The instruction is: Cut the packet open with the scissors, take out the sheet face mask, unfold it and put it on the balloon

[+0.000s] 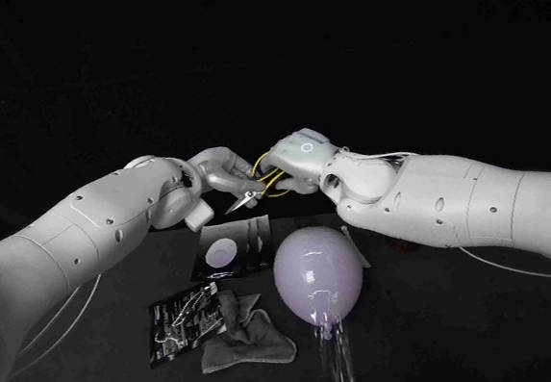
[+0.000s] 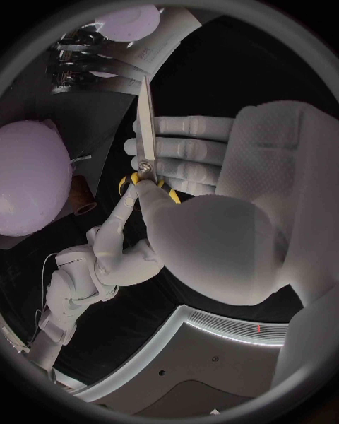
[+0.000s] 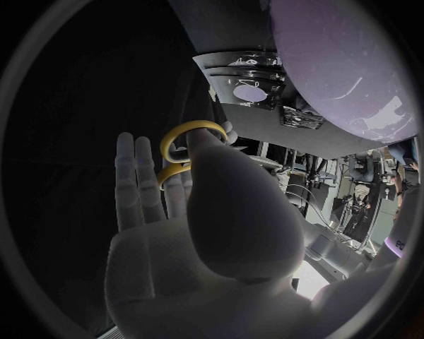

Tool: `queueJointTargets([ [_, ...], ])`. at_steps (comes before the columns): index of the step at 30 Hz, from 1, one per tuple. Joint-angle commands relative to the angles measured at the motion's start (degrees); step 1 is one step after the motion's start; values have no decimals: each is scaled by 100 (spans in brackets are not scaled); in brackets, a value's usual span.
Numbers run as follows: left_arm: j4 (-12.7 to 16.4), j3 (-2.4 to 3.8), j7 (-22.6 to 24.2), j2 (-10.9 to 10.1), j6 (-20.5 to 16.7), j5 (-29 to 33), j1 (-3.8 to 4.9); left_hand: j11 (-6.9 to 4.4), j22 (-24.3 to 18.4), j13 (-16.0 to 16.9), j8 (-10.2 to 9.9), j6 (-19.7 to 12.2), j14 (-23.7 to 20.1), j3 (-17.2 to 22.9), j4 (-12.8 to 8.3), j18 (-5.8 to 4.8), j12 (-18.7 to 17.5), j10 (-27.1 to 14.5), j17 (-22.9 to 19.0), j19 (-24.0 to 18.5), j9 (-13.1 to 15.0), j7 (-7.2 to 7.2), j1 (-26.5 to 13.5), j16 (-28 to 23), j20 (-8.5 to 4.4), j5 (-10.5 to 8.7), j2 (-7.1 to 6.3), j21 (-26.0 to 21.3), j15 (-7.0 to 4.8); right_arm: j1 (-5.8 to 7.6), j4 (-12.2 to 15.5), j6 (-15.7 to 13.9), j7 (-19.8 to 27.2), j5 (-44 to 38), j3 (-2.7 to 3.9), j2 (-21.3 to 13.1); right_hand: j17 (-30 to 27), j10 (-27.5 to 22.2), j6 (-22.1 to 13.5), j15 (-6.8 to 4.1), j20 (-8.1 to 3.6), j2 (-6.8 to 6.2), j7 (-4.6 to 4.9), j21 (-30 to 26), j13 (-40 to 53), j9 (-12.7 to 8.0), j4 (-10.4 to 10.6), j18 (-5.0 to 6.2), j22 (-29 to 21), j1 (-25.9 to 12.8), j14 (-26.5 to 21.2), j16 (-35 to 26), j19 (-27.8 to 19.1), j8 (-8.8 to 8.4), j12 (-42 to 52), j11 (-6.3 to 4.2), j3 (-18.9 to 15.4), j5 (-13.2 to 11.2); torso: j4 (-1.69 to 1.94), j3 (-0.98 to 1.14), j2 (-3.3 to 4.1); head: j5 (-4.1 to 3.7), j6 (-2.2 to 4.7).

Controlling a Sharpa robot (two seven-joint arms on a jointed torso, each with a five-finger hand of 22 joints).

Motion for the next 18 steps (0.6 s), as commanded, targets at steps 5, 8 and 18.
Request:
queueJointTargets([
  [5, 19, -3, -132, 1, -58, 174, 0, -79, 55, 16, 28, -16, 50, 348, -291, 28, 40, 144, 29, -78, 43, -5, -57, -31, 13, 23, 57, 111, -13, 15, 115, -423, 506, 279, 14, -70, -24, -19, 26, 3, 11, -168, -73, -14, 8, -41, -56, 100, 4, -31, 9, -46, 86, 1, -3, -34, 347, -19, 1, 1, 4, -1, 10],
  [8, 17, -5, -156, -5, -46, 181, 0, -81, 71, 17, 29, -17, 57, 362, -300, 30, 41, 150, 37, -89, 57, -7, -72, -34, 13, 23, 55, 136, -15, 15, 139, -412, 562, 323, 14, -104, -39, -3, 33, -26, 13, -222, -98, -35, 8, -58, -84, 91, -1, -54, -28, -79, 62, 0, -2, -54, 511, -19, 1, 0, 3, -2, 10],
  [18, 20, -9, -241, -21, 33, 186, 0, -84, 94, 19, 31, -18, 67, 382, -313, 33, 43, 159, 49, -104, 79, -9, -91, -37, 13, 23, 55, 173, -18, 16, 205, -426, 865, 672, 14, -199, -273, -582, -307, 52, 343, -430, -183, -265, 7, -208, -377, -177, -729, -365, -627, -473, -1446, -41, -9, -110, 1204, -21, 0, -2, 5, -4, 19],
])
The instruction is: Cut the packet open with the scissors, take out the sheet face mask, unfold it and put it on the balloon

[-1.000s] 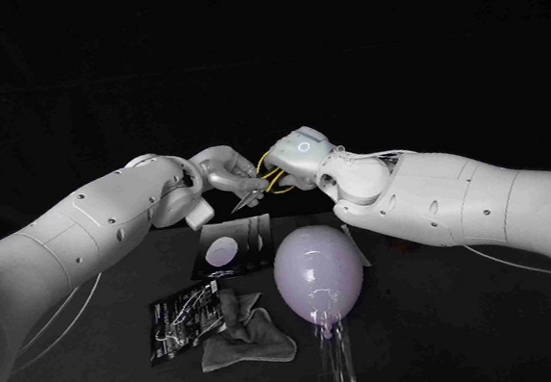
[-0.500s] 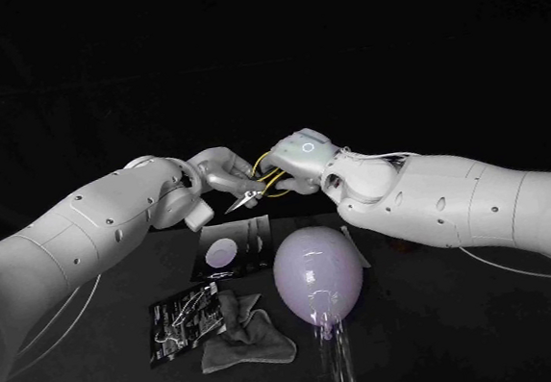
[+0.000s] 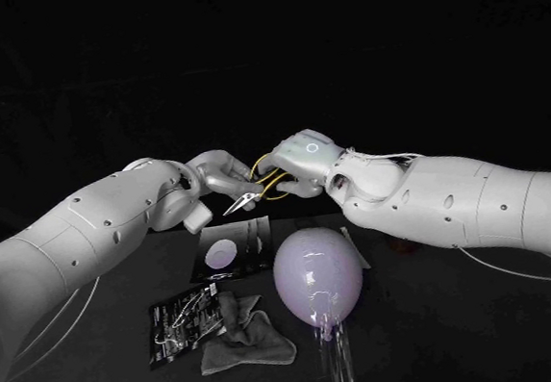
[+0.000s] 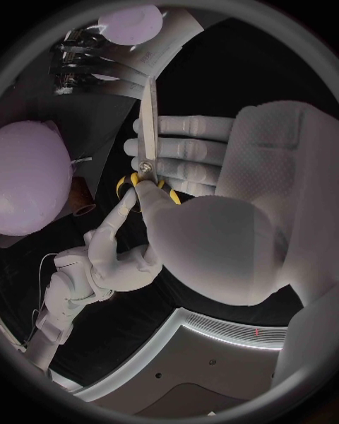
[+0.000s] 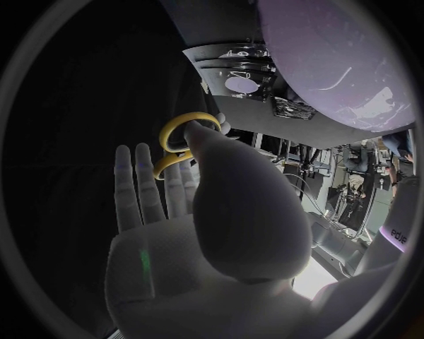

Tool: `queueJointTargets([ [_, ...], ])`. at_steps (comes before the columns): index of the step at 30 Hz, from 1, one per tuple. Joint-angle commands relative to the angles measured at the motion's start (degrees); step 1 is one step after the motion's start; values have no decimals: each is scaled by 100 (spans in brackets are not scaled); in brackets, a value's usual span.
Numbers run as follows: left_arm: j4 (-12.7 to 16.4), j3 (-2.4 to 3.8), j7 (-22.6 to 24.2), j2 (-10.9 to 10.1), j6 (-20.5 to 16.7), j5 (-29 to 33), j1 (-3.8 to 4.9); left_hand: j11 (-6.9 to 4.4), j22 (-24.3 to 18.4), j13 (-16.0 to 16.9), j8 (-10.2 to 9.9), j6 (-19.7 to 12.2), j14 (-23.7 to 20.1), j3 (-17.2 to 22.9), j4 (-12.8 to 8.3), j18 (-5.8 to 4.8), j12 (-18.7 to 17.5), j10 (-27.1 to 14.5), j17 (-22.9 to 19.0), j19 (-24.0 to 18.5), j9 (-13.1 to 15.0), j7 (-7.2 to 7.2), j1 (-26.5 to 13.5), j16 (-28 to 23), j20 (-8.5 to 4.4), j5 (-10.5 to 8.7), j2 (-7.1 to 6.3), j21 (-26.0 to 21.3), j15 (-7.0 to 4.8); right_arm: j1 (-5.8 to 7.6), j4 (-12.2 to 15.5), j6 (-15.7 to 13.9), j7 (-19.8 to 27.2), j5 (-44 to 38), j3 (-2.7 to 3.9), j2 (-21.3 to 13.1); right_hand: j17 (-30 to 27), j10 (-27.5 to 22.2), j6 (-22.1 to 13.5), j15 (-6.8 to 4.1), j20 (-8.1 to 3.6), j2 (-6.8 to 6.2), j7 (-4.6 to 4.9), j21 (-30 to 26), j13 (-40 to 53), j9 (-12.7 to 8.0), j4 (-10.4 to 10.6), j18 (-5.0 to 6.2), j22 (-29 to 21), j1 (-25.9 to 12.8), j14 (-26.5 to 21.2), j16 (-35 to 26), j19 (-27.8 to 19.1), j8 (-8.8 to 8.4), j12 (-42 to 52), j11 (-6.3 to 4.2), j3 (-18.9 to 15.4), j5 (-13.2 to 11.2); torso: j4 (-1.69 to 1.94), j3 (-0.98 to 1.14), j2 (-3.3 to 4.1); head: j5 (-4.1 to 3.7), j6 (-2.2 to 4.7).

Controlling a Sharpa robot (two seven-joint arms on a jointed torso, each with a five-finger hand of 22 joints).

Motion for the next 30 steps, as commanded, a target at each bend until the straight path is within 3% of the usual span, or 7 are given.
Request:
queueJointTargets([
  [1, 15, 3, -109, 5, 44, 66, 6, -107, 19, 16, 36, -18, 48, 350, -311, 72, 5, 144, 12, -54, 8, -8, -17, -40, -5, 26, 53, 42, -1, 11, 48, -224, 410, 276, 7, -8, -59, -132, -126, -47, 36, 12, -17, -8, 3, -46, -80, -64, -136, -69, -91, -44, -116, 19, -38, -36, 85, -21, -2, -2, 1, 7, 0],
  [9, 17, 1, -183, 1, 122, 64, 6, -109, 32, 18, 36, -20, 54, 361, -318, 74, 6, 149, 20, -64, 21, -9, -28, -42, -6, 26, 56, 64, -2, 11, 80, -349, 870, 676, 7, -58, -103, 5, -209, -136, 80, 78, 14, -17, 17, -108, -281, 8, -281, -32, 26, 17, -89, 23, 1, -15, 320, -20, 2, -2, 0, -3, 9],
  [12, 15, 1, -202, 0, 144, 64, 6, -110, 46, 19, 37, -21, 61, 370, -326, 76, 7, 155, 27, -72, 35, -10, -41, -43, -6, 26, 56, 86, -4, 11, 81, -296, 988, 780, 7, -76, -159, 59, -312, -307, 103, 74, 80, -1, 4, -172, -408, -144, -519, -78, 221, 59, -547, 33, -33, 40, 534, -23, -1, 0, 0, 5, 5],
  [15, 14, 0, -219, -2, 163, 64, 5, -110, 46, 19, 37, -21, 61, 370, -326, 76, 7, 155, 27, -72, 35, -10, -41, -43, -6, 26, 56, 86, -4, 11, 80, -237, 1080, 856, 7, -92, -280, 56, -347, -386, 112, 57, 140, -55, 3, -222, -529, -260, -962, -192, 337, 31, -1181, 47, -35, 105, 737, -18, -2, -2, 1, 4, 7],
  [17, 13, -1, -231, -3, 174, 64, 5, -111, 56, 20, 38, -23, 65, 378, -332, 76, 8, 160, 33, -80, 45, -11, -50, -45, -6, 26, 57, 102, -5, 11, 84, -204, 1136, 895, 7, -106, -316, 51, -352, -420, 113, 43, 144, -59, 3, -233, -559, -281, -1027, -227, 330, 7, -1258, 51, -36, 115, 769, -20, 0, -1, 1, 7, 10],
  [24, 9, -2, -256, -11, 183, 64, 5, -112, 61, 21, 38, -24, 67, 382, -334, 77, 8, 162, 36, -84, 51, -12, -55, -46, -5, 25, 58, 110, -6, 12, 171, -382, 1444, 1149, 7, -208, -412, 86, -331, -385, 113, -26, 155, -58, 8, -254, -620, -323, -1150, -352, 266, -51, -1366, 72, -24, 128, 758, -21, -2, -1, 0, 1, 11],
  [30, 9, -2, -260, -23, 184, 64, 5, -112, 61, 21, 38, -24, 67, 382, -334, 77, 8, 162, 36, -84, 51, -12, -55, -46, -5, 25, 58, 110, -6, 17, 344, -798, 2232, 1975, 15, -430, -506, 263, -205, -302, 113, -8, 250, -63, 11, -266, -678, -358, -1282, -434, 280, -38, -1459, 131, -9, 229, 791, -21, -2, -5, -5, 4, 23],
])
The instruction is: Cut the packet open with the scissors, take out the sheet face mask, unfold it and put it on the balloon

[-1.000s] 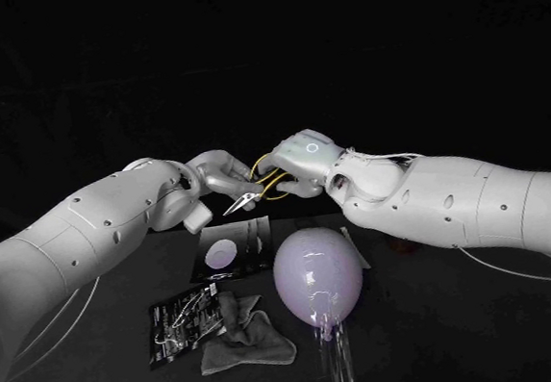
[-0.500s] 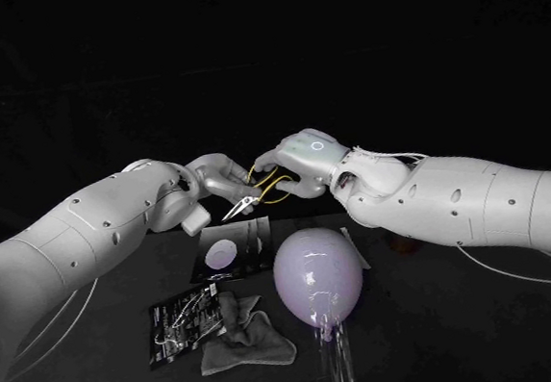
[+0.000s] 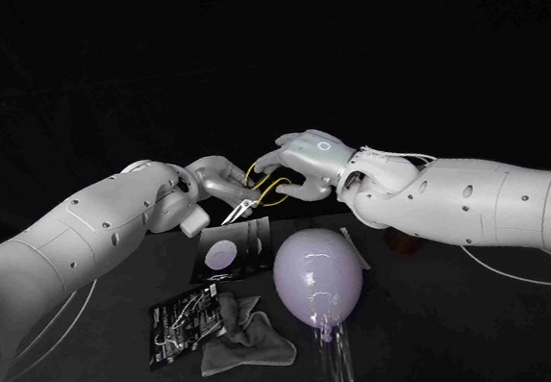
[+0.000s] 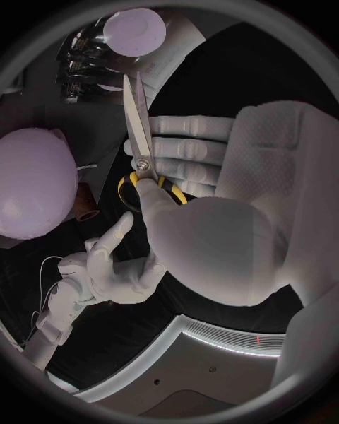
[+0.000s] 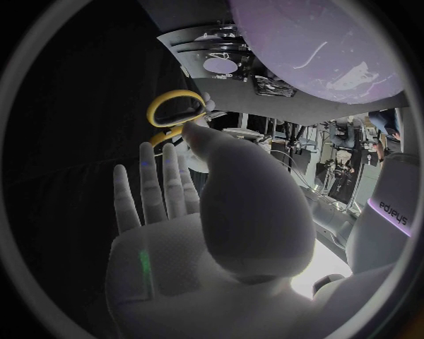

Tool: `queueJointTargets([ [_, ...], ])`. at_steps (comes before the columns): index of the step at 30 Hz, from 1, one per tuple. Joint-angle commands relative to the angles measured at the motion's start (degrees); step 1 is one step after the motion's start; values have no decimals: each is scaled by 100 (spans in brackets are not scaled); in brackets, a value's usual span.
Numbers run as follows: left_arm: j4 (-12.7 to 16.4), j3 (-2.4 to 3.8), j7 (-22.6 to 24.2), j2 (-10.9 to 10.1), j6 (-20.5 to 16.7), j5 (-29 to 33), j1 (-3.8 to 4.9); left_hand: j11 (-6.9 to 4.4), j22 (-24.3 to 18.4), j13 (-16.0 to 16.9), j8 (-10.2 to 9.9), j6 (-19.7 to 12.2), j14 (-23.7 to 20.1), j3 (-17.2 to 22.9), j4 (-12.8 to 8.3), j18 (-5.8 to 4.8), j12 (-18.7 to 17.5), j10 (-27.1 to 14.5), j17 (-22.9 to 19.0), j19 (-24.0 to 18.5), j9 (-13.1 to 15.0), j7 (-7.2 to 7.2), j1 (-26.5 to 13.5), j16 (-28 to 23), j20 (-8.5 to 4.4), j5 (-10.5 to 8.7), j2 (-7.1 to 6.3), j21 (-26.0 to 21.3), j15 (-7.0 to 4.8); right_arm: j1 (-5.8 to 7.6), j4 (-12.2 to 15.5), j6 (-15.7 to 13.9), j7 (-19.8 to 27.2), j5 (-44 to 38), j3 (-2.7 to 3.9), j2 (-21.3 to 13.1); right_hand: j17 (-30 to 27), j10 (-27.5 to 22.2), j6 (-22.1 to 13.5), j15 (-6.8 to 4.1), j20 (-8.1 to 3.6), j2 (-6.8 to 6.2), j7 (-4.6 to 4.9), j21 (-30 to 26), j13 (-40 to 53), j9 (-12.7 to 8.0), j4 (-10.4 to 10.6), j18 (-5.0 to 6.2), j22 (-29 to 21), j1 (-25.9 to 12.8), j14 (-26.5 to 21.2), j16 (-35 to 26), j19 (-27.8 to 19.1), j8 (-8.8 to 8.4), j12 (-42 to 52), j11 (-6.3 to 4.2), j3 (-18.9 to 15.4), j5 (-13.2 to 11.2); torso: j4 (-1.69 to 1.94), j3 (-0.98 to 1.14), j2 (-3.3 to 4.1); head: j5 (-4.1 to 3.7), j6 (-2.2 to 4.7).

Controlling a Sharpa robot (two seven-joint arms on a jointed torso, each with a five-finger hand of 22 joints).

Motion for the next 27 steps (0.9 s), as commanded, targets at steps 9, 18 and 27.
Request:
queueJointTargets([
  [9, 34, 7, 5, -28, 41, 60, 9, -112, 9, 20, 16, -13, 30, 116, -97, 80, 10, 162, 8, -43, 6, -2, 22, -23, -6, 21, 60, 20, -5, 21, 477, -586, 1685, 2401, 80, -494, -142, 39, 132, 217, -22, 136, 238, 32, -8, -75, -104, -64, -124, -59, 113, 10, -21, 32, -22, 264, 205, 9, -4, 2, -12, 15, 25],
  [18, 157, 5, 36, -142, -59, 60, 4, -111, 22, 20, 15, -17, 32, 128, -101, 81, 9, 164, 15, -55, 21, -3, 7, -27, -5, 21, 66, 41, -5, 69, 725, -70, 1543, 4228, 140, -1003, -124, 357, 432, 159, -595, 353, 697, 1584, 10, -220, -373, 504, 654, -119, 1529, 574, 3401, 104, 48, 723, -19, 101, -9, 3, -4, 37, 52],
  [27, 436, 10, 85, -337, -236, 60, -1, -112, 27, 20, 15, -19, 32, 133, -103, 81, 8, 164, 18, -60, 26, -3, 2, -29, -4, 21, 67, 48, -5, 99, 605, 1098, -179, 5094, 149, -1068, 3001, 2143, 989, -505, -1264, 145, 405, 6895, 438, -250, -38, -135, 5555, -720, 3538, 4984, 5478, 322, 442, 158, -271, 309, 2, 5, 6, 29, 70],
])
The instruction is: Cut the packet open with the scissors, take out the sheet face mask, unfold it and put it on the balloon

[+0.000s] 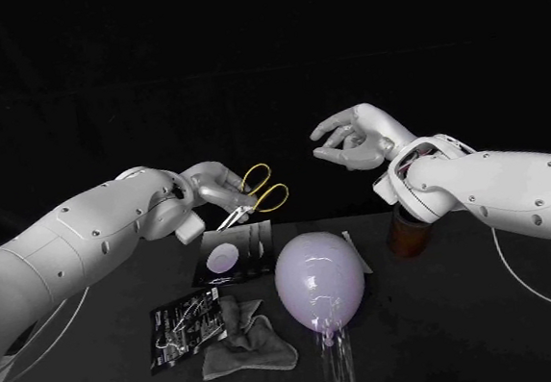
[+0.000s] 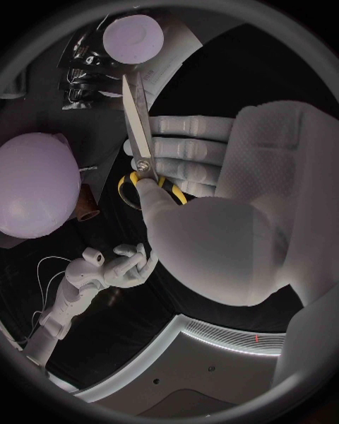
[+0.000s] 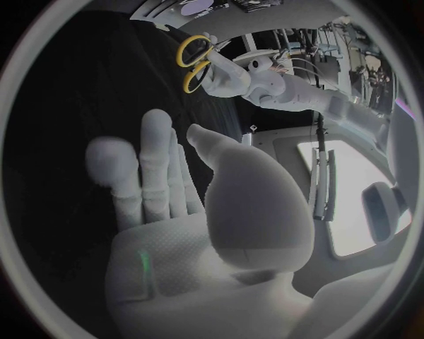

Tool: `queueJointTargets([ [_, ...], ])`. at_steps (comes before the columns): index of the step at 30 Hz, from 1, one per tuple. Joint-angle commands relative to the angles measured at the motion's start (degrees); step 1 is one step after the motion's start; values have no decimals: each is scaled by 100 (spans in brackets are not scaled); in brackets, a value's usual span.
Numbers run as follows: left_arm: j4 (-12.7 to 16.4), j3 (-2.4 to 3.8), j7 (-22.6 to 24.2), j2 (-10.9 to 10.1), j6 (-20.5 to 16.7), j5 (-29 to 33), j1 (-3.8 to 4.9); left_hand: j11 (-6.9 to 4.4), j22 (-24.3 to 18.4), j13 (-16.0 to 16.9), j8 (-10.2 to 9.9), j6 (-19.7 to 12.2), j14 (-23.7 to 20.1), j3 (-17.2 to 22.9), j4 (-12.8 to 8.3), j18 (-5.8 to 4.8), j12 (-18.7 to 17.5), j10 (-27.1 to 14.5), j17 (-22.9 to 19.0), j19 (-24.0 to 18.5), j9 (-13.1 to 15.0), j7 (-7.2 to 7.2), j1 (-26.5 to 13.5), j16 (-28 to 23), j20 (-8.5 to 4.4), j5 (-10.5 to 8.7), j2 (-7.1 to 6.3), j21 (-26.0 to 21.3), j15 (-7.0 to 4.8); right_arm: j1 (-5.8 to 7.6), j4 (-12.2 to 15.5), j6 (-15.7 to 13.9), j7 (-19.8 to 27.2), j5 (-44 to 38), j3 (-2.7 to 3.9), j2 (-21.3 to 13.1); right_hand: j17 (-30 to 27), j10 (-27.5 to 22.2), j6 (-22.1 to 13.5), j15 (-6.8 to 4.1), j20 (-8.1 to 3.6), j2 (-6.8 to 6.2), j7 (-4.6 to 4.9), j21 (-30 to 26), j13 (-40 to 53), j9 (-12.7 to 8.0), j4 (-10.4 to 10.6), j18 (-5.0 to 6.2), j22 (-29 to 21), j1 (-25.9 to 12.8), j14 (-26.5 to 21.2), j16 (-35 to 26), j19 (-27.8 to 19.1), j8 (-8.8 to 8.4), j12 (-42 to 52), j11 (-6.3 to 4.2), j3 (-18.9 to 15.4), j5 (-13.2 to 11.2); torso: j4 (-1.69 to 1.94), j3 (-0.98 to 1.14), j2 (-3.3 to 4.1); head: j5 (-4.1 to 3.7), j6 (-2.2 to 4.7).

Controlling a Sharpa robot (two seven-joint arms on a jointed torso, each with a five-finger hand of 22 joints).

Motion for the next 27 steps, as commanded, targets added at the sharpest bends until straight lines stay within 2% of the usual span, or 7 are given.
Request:
queueJointTargets([
  [1, 110, 11, 95, -38, -159, 55, 6, -110, 9, -6, 19, -9, 32, 134, -103, 82, 10, 165, 8, -39, 9, 6, 1, -29, 16, 18, 68, 27, -9, 6, -38, 979, -1082, 637, 3, 71, 1521, 310, 21, -97, -68, 10, -76, 1260, 251, 19, 69, -225, 1286, -72, 319, 1724, 243, 38, 71, -60, 9, 41, 11, 2, 8, -15, 14],
  [3, 152, 12, 102, -62, -180, 55, 6, -110, 9, -6, 19, -9, 32, 134, -103, 82, 10, 165, 8, -39, 9, 6, 1, -29, 16, 18, 68, 27, -9, 2, -68, 1175, -1271, 635, 1, 134, 2397, 586, 78, -132, -92, -106, -124, 1674, 485, 59, 55, -301, 1727, -124, 401, 2582, 390, 85, 304, -149, -123, 1, 17, 1, 7, -19, 12],
  [5, 181, 13, 106, -77, -197, 55, 5, -110, 9, -6, 19, -9, 32, 134, -103, 82, 10, 165, 8, -39, 9, 6, 1, -29, 16, 18, 68, 27, -9, -5, -101, 1325, -1401, 628, -1, 201, 3048, 629, 129, -169, -116, -101, -176, 1842, 852, 132, 87, -323, 1905, -202, 436, 3243, 411, 144, 580, -189, -246, 26, 15, 0, 5, -16, 15],
  [9, 227, 13, 112, -95, -216, 56, 4, -110, 9, -6, 19, -9, 32, 134, -103, 82, 10, 165, 8, -39, 9, 6, 1, -29, 16, 18, 68, 27, -9, -35, -164, 1586, -1572, 620, -4, 326, 3284, 376, 30, -121, -92, -82, -142, 1855, 1146, 187, 150, -318, 1923, -294, 425, 3503, 363, 131, 703, -167, -340, -5, 20, -5, 4, -20, 15],
  [12, 254, 13, 113, -102, -223, 58, 4, -110, 9, -6, 19, -9, 32, 134, -103, 82, 10, 165, 8, -39, 9, 6, 1, -29, 16, 18, 68, 27, -9, -76, -244, 1760, -1643, 623, -7, 446, 3413, -554, -116, 29, -9, -56, 20, 2045, 1008, 205, 290, -372, 2128, -456, 429, 3651, 473, 75, 226, 52, -382, -129, 25, -7, 5, -21, 12],
  [16, 285, 14, 117, -107, -230, 59, 3, -111, 15, -6, 20, -10, 33, 139, -105, 83, 9, 165, 11, -45, 15, 5, -5, -32, 16, 17, 69, 36, -9, -125, -358, 1899, -1675, 645, -11, 587, 3440, -1114, -292, 211, 143, -10, 194, 2064, 820, 208, 275, -373, 2150, -404, 399, 3735, 462, -29, -117, 254, -425, -183, 20, -8, 4, -22, 10],
  [27, 372, 16, 125, -114, -240, 61, 3, -111, 15, -6, 20, -10, 33, 139, -105, 83, 9, 165, 11, -45, 15, 5, -5, -32, 16, 17, 69, 36, -9, -219, -485, 2055, -1634, 698, -16, 870, 3432, -1451, -511, 356, 350, 92, 339, 2038, 540, 196, 221, -343, 2130, -327, 346, 3845, 407, -216, -330, 405, -593, -255, 11, -8, 4, -17, -13],
])
